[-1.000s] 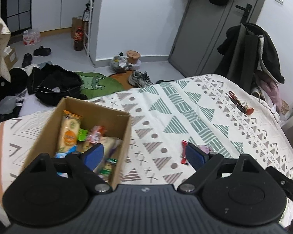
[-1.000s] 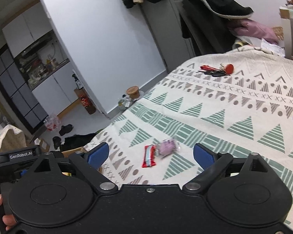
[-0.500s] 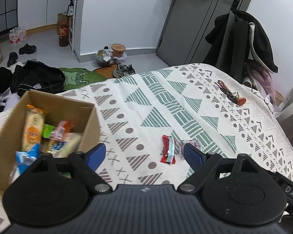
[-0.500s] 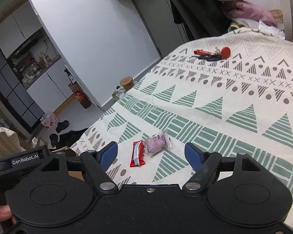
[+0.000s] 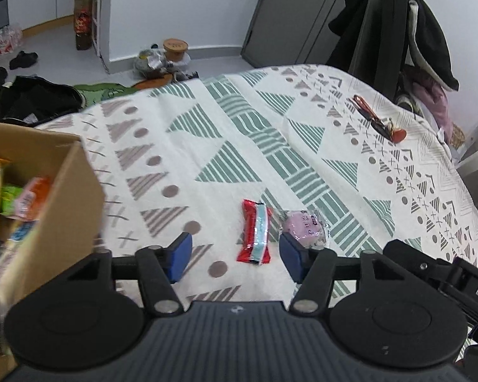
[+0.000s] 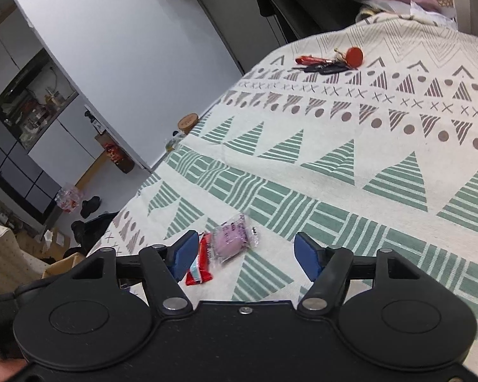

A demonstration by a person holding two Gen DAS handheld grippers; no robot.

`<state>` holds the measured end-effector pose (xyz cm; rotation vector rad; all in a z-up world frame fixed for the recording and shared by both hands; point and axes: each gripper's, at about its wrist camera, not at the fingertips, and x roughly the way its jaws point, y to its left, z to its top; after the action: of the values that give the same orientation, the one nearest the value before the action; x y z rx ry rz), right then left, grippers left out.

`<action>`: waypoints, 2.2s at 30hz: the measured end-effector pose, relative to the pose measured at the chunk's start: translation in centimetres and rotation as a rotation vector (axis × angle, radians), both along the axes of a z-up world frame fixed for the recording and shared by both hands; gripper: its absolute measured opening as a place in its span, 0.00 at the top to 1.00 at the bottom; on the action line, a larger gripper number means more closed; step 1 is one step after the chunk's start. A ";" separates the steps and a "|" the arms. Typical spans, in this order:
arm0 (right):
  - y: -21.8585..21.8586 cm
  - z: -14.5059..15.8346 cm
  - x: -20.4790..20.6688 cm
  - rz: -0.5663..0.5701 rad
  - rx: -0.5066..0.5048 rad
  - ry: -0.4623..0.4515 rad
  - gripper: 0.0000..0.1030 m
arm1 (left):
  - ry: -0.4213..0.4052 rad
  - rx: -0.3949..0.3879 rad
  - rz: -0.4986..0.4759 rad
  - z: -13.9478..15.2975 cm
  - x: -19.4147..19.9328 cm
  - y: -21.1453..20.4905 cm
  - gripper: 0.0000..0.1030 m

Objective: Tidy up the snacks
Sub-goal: 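Move both open grippers back to the red bar and pink candy, then grasp the red candy bar with the left gripper while the right grasps the pink candy, then carry both held candies over the cardboard box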

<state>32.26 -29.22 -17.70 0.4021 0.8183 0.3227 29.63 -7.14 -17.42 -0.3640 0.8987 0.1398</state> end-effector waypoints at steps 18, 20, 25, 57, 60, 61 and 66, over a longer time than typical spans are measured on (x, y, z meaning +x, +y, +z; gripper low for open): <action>-0.4 -4.0 4.0 -0.026 0.011 0.107 0.41 | 0.067 0.003 -0.041 -5.0 5.4 -2.6 0.57; -0.3 -4.2 4.3 -0.028 0.016 0.112 0.41 | 0.078 0.012 -0.031 -5.1 5.6 -2.5 0.70; 0.6 -4.6 4.6 -0.009 0.007 0.115 0.41 | 0.074 -0.008 -0.011 -5.1 5.5 -1.6 0.82; 8.7 -4.0 5.9 0.213 -0.129 0.040 0.71 | 0.026 0.040 0.133 -1.5 3.2 6.3 0.82; 8.8 -2.9 5.5 0.208 -0.117 0.016 0.71 | 0.015 0.042 0.136 -0.6 2.3 6.4 0.82; 8.8 -2.5 5.3 0.206 -0.111 0.008 0.71 | 0.009 0.044 0.134 -0.3 2.0 6.4 0.82; 9.0 -0.8 4.2 0.201 -0.089 -0.025 0.71 | -0.026 0.053 0.129 1.7 0.5 6.3 0.82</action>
<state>36.45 -20.22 -18.54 0.2319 0.8472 0.4754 30.15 -0.80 -15.72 -0.3743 0.8441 0.2767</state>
